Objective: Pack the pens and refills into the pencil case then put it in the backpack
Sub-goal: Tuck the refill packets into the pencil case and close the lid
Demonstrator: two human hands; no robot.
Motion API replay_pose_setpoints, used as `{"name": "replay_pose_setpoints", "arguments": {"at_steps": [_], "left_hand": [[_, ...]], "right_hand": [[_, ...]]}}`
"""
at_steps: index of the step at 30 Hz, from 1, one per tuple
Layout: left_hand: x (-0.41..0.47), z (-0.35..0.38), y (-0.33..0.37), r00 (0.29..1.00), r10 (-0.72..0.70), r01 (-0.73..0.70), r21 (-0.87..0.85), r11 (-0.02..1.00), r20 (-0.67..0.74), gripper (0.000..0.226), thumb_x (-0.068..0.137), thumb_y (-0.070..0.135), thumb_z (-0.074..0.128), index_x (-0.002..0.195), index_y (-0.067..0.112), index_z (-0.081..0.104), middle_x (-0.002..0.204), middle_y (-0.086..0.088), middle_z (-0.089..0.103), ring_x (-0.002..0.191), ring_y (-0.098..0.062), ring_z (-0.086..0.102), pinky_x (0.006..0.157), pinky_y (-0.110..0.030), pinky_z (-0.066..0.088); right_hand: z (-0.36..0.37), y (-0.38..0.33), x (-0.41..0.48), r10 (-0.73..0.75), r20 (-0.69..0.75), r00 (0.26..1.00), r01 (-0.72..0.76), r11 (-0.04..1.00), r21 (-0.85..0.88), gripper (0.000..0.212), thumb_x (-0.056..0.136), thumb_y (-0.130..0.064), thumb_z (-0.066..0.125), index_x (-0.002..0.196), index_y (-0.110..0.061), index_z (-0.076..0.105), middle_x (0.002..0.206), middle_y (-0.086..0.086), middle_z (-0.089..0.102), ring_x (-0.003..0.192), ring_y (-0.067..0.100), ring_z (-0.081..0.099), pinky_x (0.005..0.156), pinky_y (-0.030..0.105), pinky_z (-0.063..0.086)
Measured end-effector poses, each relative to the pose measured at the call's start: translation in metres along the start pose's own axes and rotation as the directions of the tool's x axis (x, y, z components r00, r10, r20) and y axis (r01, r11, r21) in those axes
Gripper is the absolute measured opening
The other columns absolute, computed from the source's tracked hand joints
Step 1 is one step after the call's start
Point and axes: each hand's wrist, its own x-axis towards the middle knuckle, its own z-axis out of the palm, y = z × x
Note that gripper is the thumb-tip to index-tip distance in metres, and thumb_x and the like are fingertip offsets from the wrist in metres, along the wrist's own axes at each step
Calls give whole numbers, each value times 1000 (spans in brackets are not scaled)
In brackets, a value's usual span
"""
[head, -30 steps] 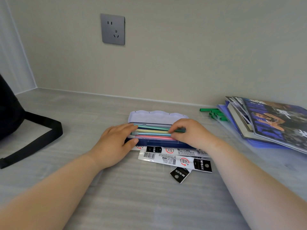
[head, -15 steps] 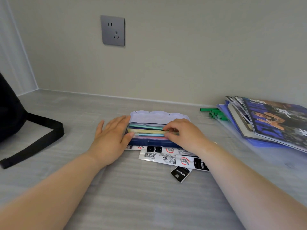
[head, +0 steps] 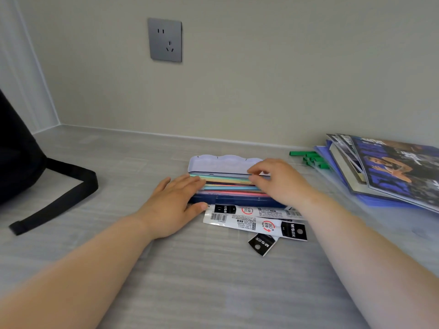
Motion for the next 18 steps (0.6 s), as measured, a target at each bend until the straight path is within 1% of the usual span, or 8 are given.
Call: {"name": "replay_pose_setpoints", "arguments": {"at_steps": [3,5,7,9,12,14,16,18], "left_hand": [[-1,-4,2,991,37,-40,-22,999,-130,46,87,32,49,132,26,38,147,5,34,135,-9,29,113,-29,5],[0,-6,3,983,59,-59,4,998,-173,36,86,26,53,121,24,52,137,5,49,128,-9,40,111,-28,9],[1,-6,3,984,61,-58,25,998,-167,31,86,23,53,117,23,57,131,5,56,124,-11,44,108,-26,12],[2,-6,4,987,51,-47,33,998,-154,32,87,22,52,118,22,56,133,5,55,122,-14,46,106,-26,17],[-3,-7,8,985,68,-65,20,998,-158,35,84,21,56,119,18,57,133,0,55,119,-20,50,104,-29,25],[-9,-13,9,981,52,-70,-93,993,-186,46,77,23,61,122,16,53,135,-3,52,120,-23,50,106,-29,31],[-18,-25,4,973,-74,8,-288,958,-220,54,76,21,59,128,17,46,139,-4,45,126,-22,43,100,-17,26],[-28,-35,-12,974,-181,126,-339,932,-135,60,80,10,60,134,18,36,147,-4,32,134,-18,29,100,-14,20]], "right_hand": [[-28,2,-8,86,0,996,-86,989,117,20,83,-25,57,102,-20,63,90,-14,57,92,10,47,77,21,29],[-44,7,-20,104,78,992,-108,992,57,22,81,-25,60,102,-20,63,90,-13,54,91,9,47,76,20,29],[-51,13,-39,128,146,981,-131,991,14,25,79,-24,63,104,-20,63,92,-11,53,93,9,46,74,18,28],[-51,17,-60,139,178,974,-144,989,16,26,77,-24,65,103,-21,63,97,-9,56,95,9,49,74,17,31],[-40,18,-85,93,237,967,-93,996,-10,29,77,-21,66,105,-16,63,113,0,63,105,14,54,89,19,36],[-33,17,-92,38,239,970,-34,999,-22,29,77,-16,65,106,-12,64,119,1,62,110,13,53,90,14,32],[-31,16,-93,29,221,975,-25,999,-22,26,77,-12,64,103,-10,65,122,2,60,113,13,51,87,10,29],[-30,17,-92,27,213,977,-23,1000,-18,21,78,-9,62,98,-8,67,122,4,60,114,14,51,85,10,28]]}}
